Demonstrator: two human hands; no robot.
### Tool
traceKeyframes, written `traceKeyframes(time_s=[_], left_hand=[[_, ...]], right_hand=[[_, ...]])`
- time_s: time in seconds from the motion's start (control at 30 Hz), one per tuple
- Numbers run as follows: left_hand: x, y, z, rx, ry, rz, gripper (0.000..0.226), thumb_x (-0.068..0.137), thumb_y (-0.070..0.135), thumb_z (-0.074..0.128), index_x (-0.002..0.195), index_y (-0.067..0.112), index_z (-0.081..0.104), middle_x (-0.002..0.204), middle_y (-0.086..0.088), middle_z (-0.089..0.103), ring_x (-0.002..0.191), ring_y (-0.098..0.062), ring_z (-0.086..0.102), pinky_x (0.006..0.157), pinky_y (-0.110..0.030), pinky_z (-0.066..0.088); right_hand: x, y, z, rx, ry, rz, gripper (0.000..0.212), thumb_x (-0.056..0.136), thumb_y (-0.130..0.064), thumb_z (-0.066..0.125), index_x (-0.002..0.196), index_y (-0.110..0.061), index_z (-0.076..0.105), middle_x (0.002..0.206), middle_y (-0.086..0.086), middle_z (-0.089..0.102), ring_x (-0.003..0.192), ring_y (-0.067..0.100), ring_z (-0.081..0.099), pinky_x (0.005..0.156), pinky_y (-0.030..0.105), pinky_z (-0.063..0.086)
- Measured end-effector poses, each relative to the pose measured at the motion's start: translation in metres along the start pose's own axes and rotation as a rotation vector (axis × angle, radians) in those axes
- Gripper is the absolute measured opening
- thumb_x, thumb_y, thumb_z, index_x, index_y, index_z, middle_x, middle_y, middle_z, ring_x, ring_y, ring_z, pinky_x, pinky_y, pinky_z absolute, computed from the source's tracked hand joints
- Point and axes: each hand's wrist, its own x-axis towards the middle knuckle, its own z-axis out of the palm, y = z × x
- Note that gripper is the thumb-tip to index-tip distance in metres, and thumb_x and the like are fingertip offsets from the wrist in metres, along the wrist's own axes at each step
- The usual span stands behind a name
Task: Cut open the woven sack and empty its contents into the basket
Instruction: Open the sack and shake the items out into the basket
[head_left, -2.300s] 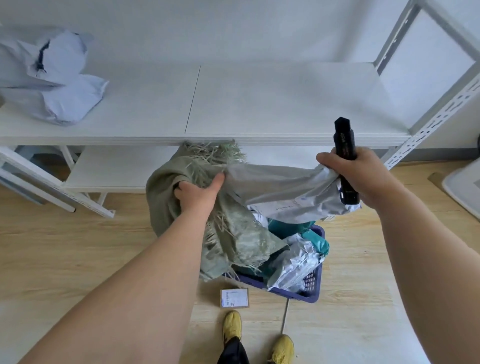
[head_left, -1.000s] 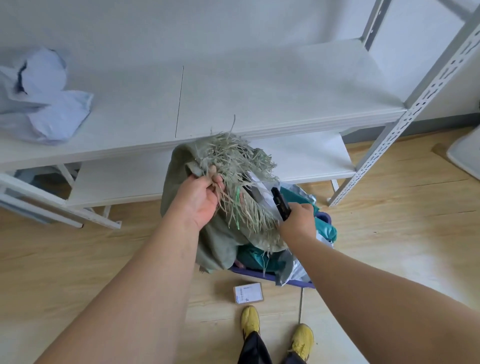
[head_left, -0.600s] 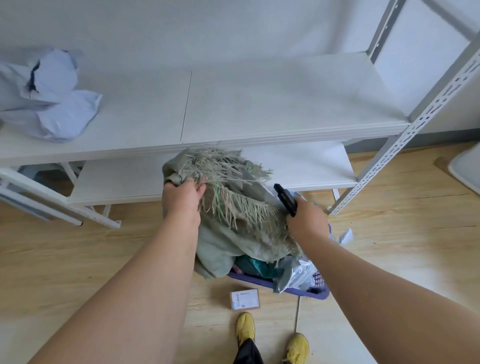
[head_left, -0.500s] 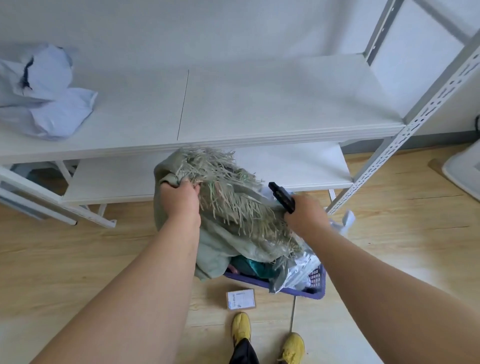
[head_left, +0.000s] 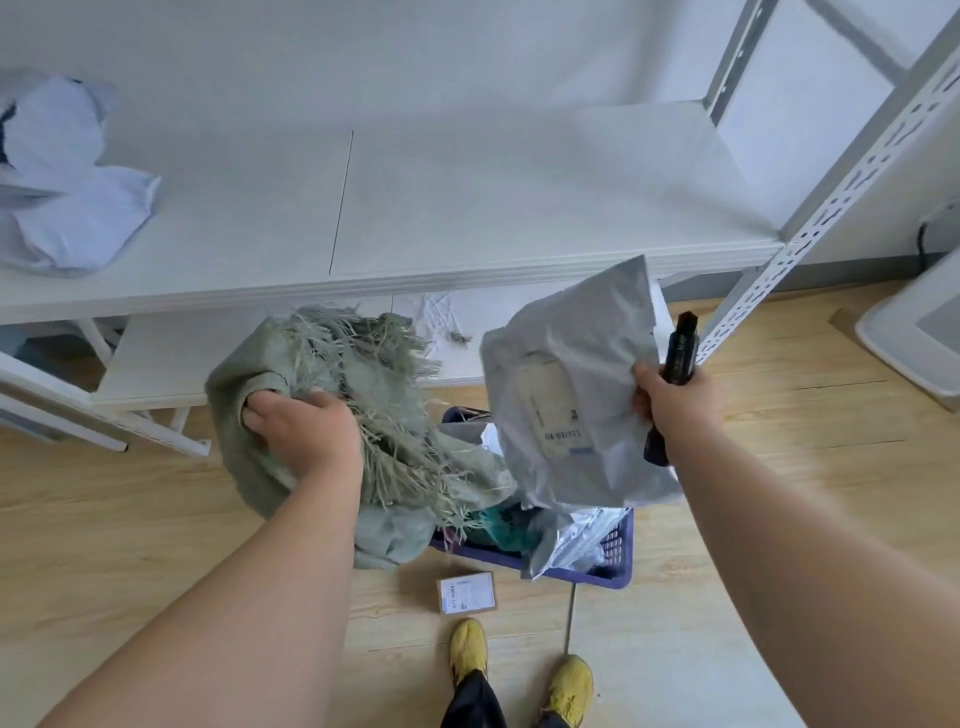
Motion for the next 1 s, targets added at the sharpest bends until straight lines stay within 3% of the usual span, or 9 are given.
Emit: traceKeyframes(time_s=[0.23, 0.33, 0.47, 0.57, 0.7, 0.8, 0.87, 1.0], left_hand=[[0.0, 0.003, -0.007, 0.181, -0.009, 0.293, 0.044, 0.092, 0.012, 0.055, 0.127, -0.007, 0.037, 0.14, -0.025, 0.034, 0.117, -0.044, 0.048, 0.099, -0.046, 0.041], [-0.006, 0.003, -0.007, 0.186, -0.005, 0.304, 0.044, 0.091, 0.012, 0.055, 0.127, -0.009, 0.038, 0.139, -0.026, 0.035, 0.117, -0.044, 0.048, 0.099, -0.045, 0.038], [-0.007, -0.006, -0.008, 0.198, 0.012, 0.276, 0.045, 0.091, 0.013, 0.057, 0.126, -0.008, 0.038, 0.138, -0.027, 0.036, 0.114, -0.045, 0.049, 0.097, -0.047, 0.039], [0.001, -0.018, -0.012, 0.228, 0.037, 0.237, 0.047, 0.09, 0.014, 0.058, 0.126, -0.008, 0.037, 0.141, -0.027, 0.033, 0.113, -0.047, 0.05, 0.095, -0.049, 0.04], [0.009, -0.027, -0.017, 0.262, 0.058, 0.239, 0.051, 0.089, 0.015, 0.059, 0.127, -0.009, 0.036, 0.143, -0.027, 0.032, 0.117, -0.047, 0.048, 0.096, -0.05, 0.039], [0.014, -0.031, -0.019, 0.275, 0.067, 0.252, 0.053, 0.088, 0.017, 0.06, 0.129, -0.008, 0.035, 0.144, -0.027, 0.031, 0.117, -0.047, 0.048, 0.097, -0.051, 0.039], [0.016, -0.033, -0.021, 0.281, 0.063, 0.257, 0.054, 0.088, 0.017, 0.06, 0.129, -0.008, 0.035, 0.144, -0.027, 0.031, 0.117, -0.048, 0.048, 0.098, -0.052, 0.039], [0.01, -0.041, -0.025, 0.272, 0.052, 0.256, 0.053, 0.088, 0.015, 0.061, 0.128, -0.009, 0.036, 0.143, -0.028, 0.032, 0.118, -0.048, 0.047, 0.099, -0.051, 0.038]], right_hand=[[0.002, 0.012, 0.009, -0.097, 0.096, 0.023, 0.013, 0.086, -0.025, 0.062, 0.077, -0.021, 0.053, 0.06, 0.0, 0.068, 0.061, 0.023, 0.069, 0.068, 0.037, 0.058], [-0.001, 0.02, 0.015, -0.068, 0.08, 0.127, 0.004, 0.089, -0.019, 0.059, 0.085, -0.017, 0.058, 0.06, 0.001, 0.069, 0.053, 0.014, 0.066, 0.062, 0.029, 0.056], [-0.001, 0.033, 0.029, 0.005, 0.019, 0.239, 0.005, 0.087, -0.014, 0.058, 0.09, -0.011, 0.059, 0.051, 0.001, 0.069, 0.054, 0.018, 0.068, 0.066, 0.031, 0.059], [0.001, 0.039, 0.039, 0.133, -0.049, 0.322, 0.013, 0.086, -0.009, 0.063, 0.097, -0.006, 0.057, 0.057, 0.006, 0.071, 0.057, 0.021, 0.07, 0.069, 0.035, 0.061], [0.005, 0.046, 0.049, 0.27, -0.092, 0.464, 0.018, 0.088, -0.004, 0.065, 0.102, 0.002, 0.055, 0.055, 0.012, 0.069, 0.049, 0.019, 0.069, 0.054, 0.029, 0.06], [0.007, 0.059, 0.047, 0.256, -0.074, 0.559, 0.023, 0.088, -0.005, 0.066, 0.108, 0.002, 0.056, 0.07, 0.014, 0.067, 0.064, 0.021, 0.072, 0.073, 0.033, 0.061], [0.006, 0.07, 0.045, 0.219, -0.053, 0.593, 0.029, 0.086, -0.006, 0.069, 0.112, -0.004, 0.057, 0.078, 0.014, 0.066, 0.07, 0.023, 0.073, 0.077, 0.036, 0.061], [-0.003, 0.079, 0.049, 0.182, -0.128, 0.601, 0.016, 0.088, -0.005, 0.067, 0.085, -0.002, 0.052, 0.069, 0.012, 0.061, 0.062, 0.024, 0.066, 0.082, 0.038, 0.059]])
